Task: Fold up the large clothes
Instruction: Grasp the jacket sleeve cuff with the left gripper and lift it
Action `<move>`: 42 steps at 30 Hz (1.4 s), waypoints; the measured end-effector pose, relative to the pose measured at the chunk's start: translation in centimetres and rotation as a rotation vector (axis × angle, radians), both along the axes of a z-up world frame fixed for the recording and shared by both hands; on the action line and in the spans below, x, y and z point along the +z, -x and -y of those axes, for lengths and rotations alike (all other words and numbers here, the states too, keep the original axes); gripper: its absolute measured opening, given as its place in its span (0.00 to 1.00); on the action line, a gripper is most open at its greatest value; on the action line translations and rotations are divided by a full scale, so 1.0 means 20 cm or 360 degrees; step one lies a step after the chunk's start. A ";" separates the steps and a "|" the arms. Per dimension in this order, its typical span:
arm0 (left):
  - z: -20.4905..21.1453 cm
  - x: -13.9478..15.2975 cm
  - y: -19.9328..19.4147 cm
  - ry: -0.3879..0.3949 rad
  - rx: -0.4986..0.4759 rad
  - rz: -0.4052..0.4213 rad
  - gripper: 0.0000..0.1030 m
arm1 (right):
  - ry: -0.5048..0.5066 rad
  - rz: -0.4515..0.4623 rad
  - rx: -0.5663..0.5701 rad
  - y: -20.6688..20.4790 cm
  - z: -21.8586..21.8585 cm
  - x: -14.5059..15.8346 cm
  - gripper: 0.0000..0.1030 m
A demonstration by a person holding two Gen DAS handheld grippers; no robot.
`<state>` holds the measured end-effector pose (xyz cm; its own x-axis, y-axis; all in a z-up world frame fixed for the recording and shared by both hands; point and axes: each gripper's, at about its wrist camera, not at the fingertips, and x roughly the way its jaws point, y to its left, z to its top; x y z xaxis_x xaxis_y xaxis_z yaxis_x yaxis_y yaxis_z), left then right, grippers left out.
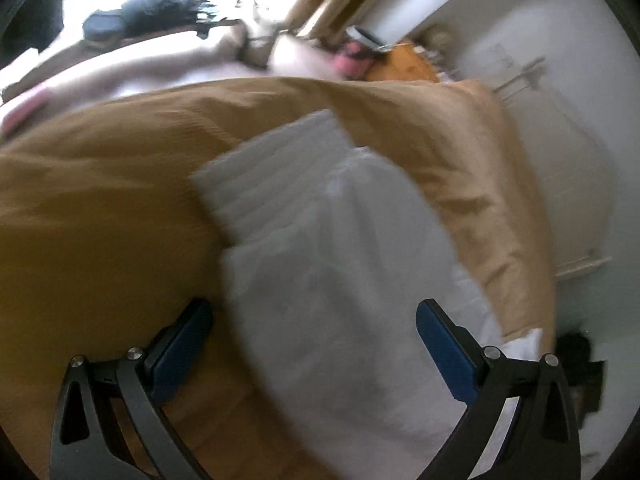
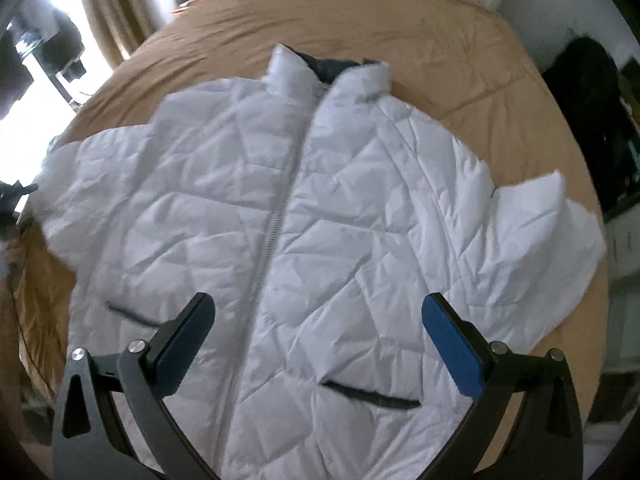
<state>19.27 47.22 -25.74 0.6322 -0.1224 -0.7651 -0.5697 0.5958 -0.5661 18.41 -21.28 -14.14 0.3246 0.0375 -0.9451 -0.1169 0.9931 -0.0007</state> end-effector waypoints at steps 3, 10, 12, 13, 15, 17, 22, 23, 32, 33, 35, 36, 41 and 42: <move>0.05 -0.02 -0.09 0.0105 -0.0098 0.0169 0.80 | -0.0025 0.0003 -0.0087 0.01 0.05 -0.13 1.00; 0.12 0.02 -0.14 0.0047 0.0000 0.0119 0.09 | -0.0073 -0.0043 -0.0216 0.10 0.08 -0.41 1.00; 0.20 0.23 -0.12 -0.0116 -0.0058 0.0175 0.09 | -0.0028 -0.0039 -0.0164 0.13 0.06 -0.44 1.00; 0.25 0.35 -0.12 -0.0198 -0.0110 0.0209 0.09 | 0.0010 -0.0004 -0.0143 0.15 0.05 -0.44 1.00; 0.41 0.61 -0.14 -0.0318 -0.0236 0.0315 0.06 | 0.0052 0.0043 -0.0114 0.17 0.04 -0.46 1.00; 0.62 0.88 -0.15 -0.0378 -0.0366 0.0451 0.06 | 0.0084 0.0048 -0.0094 0.17 0.04 -0.50 1.00; 1.19 1.30 -0.22 -0.0402 -0.0617 0.0672 0.07 | 0.0112 0.0036 -0.0089 0.18 0.07 -0.68 1.00; 1.33 1.36 -0.23 -0.0410 -0.0672 0.0714 0.08 | 0.0109 0.0040 -0.0084 0.19 0.07 -0.70 1.00; 2.51 1.25 -0.37 -0.0340 -0.1217 0.0666 0.08 | -0.0143 0.0092 -0.0249 0.30 0.35 -0.54 1.00; 2.62 1.16 -0.40 -0.0345 -0.1293 0.0618 0.10 | -0.0154 0.0113 -0.0282 0.34 0.41 -0.50 1.00; 2.86 0.91 -0.46 -0.0336 -0.1423 0.0479 0.10 | -0.0162 0.0170 -0.0372 0.41 0.54 -0.42 1.00; 2.96 0.78 -0.48 -0.0345 -0.1468 0.0401 0.10 | -0.0176 0.0193 -0.0424 0.45 0.61 -0.39 1.00; 3.19 0.19 -0.52 -0.0326 -0.1578 0.0031 0.13 | -0.0230 0.0225 -0.0606 0.58 0.86 -0.27 1.00; 3.17 0.11 -0.54 -0.0299 -0.1576 0.0003 0.13 | -0.0215 0.0236 -0.0625 0.59 0.89 -0.26 1.00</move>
